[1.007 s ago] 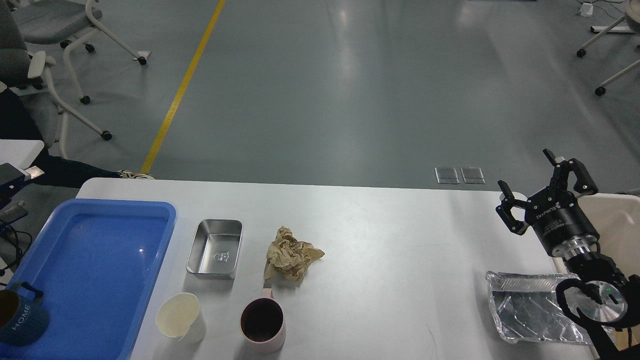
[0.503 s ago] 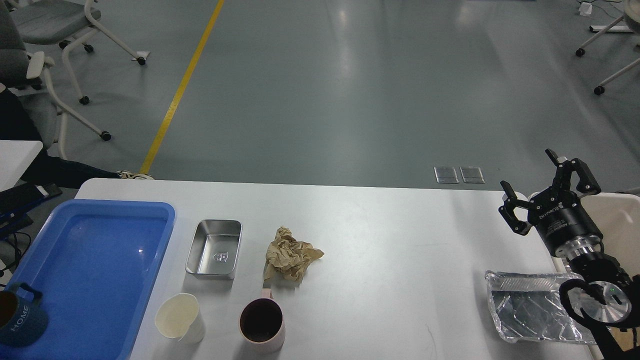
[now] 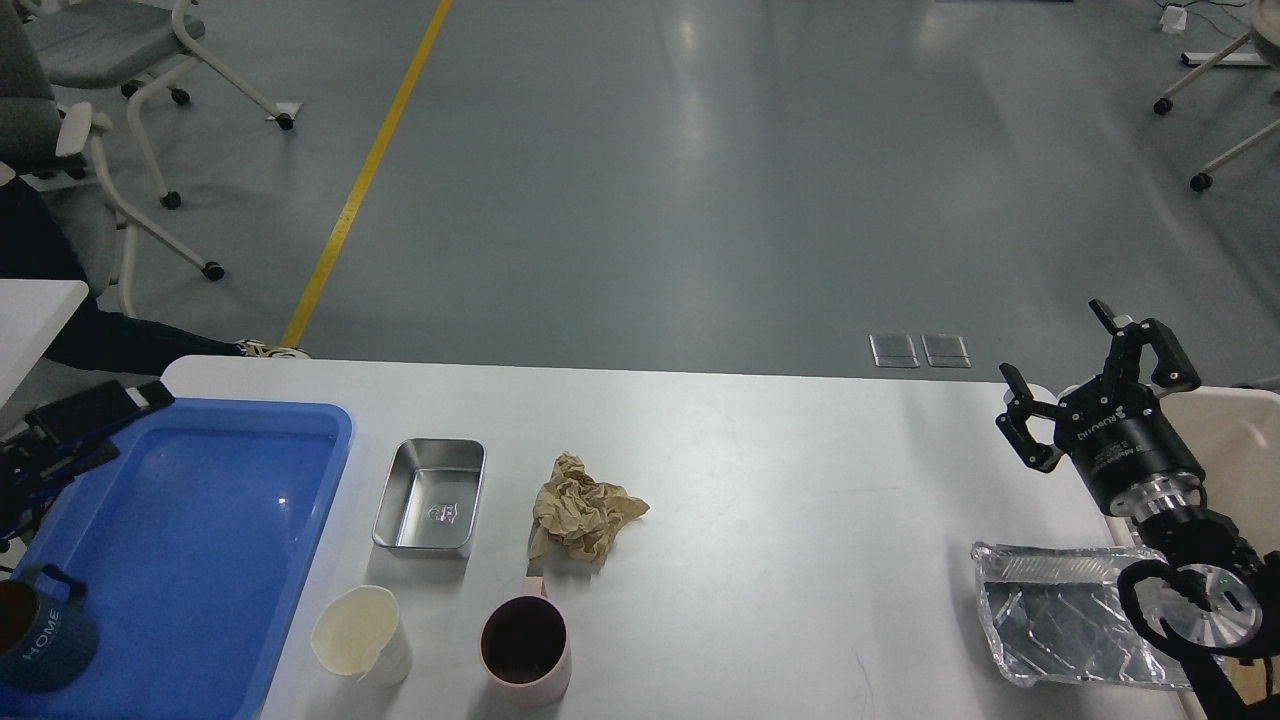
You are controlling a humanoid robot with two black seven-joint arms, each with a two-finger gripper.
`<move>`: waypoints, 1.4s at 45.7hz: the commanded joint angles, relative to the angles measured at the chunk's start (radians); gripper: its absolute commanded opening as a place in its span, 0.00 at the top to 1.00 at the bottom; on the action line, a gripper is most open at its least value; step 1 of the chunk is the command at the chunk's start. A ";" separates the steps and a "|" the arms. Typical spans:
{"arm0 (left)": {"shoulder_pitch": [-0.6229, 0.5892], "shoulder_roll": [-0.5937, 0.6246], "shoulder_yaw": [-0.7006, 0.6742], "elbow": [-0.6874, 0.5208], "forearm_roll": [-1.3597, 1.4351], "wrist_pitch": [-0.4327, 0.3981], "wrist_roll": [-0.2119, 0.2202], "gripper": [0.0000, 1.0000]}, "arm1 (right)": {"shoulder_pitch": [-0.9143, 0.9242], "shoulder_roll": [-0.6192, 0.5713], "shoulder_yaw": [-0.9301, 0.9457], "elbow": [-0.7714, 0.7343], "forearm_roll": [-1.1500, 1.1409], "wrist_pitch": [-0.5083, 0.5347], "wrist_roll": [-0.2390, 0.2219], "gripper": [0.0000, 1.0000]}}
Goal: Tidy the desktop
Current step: 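Move the left gripper over the blue tray toward the pink mug, then grasp the pink mug rim with the left gripper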
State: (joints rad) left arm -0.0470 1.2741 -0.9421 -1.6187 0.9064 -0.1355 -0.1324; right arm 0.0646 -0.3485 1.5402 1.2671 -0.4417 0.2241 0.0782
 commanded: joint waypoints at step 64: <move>-0.623 -0.403 0.753 -0.032 0.244 -0.139 0.088 0.05 | 0.003 0.003 0.000 0.001 -0.002 0.000 0.000 0.00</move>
State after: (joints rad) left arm -0.6697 0.8877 -0.2129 -1.6554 1.1386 -0.2757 -0.0528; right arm 0.0661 -0.3460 1.5401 1.2686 -0.4435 0.2242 0.0782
